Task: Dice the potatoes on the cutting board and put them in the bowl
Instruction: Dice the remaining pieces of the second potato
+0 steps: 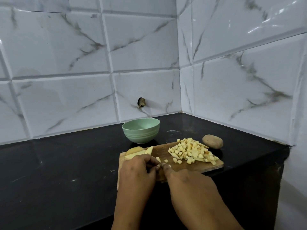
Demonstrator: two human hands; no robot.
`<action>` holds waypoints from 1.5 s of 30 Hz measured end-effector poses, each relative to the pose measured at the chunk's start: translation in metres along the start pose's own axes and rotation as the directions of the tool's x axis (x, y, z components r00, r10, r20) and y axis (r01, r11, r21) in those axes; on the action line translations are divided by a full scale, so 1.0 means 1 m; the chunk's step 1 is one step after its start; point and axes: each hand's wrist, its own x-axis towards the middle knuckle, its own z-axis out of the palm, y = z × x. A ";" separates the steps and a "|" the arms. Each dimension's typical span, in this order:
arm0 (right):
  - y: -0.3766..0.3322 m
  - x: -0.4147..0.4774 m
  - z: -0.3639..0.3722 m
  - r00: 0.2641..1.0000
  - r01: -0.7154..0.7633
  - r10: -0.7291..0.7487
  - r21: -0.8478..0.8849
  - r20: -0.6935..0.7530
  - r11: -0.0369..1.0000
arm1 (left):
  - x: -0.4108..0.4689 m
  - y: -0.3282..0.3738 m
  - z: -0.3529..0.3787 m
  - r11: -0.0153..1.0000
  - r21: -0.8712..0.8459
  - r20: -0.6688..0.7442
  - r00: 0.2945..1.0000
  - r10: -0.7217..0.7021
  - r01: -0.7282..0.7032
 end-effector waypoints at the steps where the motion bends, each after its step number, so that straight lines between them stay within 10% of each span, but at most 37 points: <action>1: -0.002 -0.014 0.005 0.996 -0.067 0.071 0.074 -0.061 0.995 | 0.000 0.000 0.000 1.000 -0.006 -0.001 1.000 0.000 0.000; 5: -0.007 -0.019 0.000 0.967 -0.133 0.133 0.014 -0.216 0.991 | -0.001 -0.002 0.001 1.000 -0.007 0.001 1.000 0.013 -0.013; 12: -0.006 -0.012 -0.005 0.971 -0.238 0.239 0.050 -0.015 0.970 | 0.001 -0.005 0.004 1.000 0.023 -0.017 1.000 0.019 -0.018; 23: 0.002 -0.013 0.003 0.926 -0.195 0.223 0.119 -0.305 0.974 | 0.001 -0.006 0.007 1.000 0.019 -0.028 0.999 0.015 -0.014; 33: 0.007 -0.031 -0.003 0.906 -0.138 0.222 0.245 -0.360 0.960 | 0.012 -0.015 0.015 0.954 0.290 0.020 0.997 0.068 -0.071; 45: 0.025 -0.016 -0.003 0.912 -0.216 0.255 0.153 -0.321 0.964 | 0.009 -0.006 0.012 0.908 0.396 0.033 0.986 -0.163 0.137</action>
